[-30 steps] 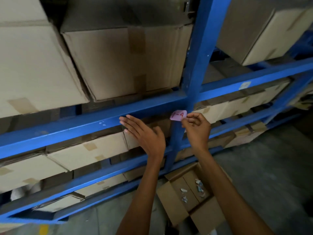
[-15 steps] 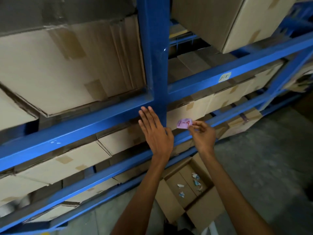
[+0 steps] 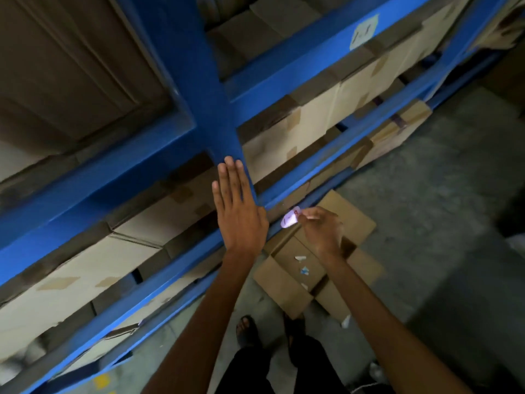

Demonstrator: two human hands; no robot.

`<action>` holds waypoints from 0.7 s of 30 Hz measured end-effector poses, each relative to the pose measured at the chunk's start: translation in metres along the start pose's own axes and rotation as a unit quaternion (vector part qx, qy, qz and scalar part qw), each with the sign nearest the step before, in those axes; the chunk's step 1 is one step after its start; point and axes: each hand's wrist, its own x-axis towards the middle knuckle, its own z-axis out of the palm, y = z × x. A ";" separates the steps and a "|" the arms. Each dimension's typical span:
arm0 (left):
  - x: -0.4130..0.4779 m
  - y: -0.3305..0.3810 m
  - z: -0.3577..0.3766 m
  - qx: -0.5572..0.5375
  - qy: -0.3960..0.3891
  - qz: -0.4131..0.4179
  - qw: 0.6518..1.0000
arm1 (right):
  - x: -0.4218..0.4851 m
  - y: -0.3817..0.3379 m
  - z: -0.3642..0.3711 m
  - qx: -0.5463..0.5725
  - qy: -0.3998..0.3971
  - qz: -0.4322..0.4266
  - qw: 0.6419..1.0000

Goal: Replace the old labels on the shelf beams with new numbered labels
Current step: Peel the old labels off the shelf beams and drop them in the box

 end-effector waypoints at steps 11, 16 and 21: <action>-0.065 0.001 0.233 -0.027 -0.037 0.053 0.998 | 0.083 0.246 0.118 -0.137 -0.032 0.099 0.985; -0.110 0.002 0.367 -0.003 -0.062 0.024 0.998 | 0.126 0.388 0.175 -0.159 -0.006 0.165 0.973; -0.131 0.003 0.457 0.034 -0.047 0.009 0.998 | 0.151 0.489 0.228 -0.150 -0.012 0.239 0.959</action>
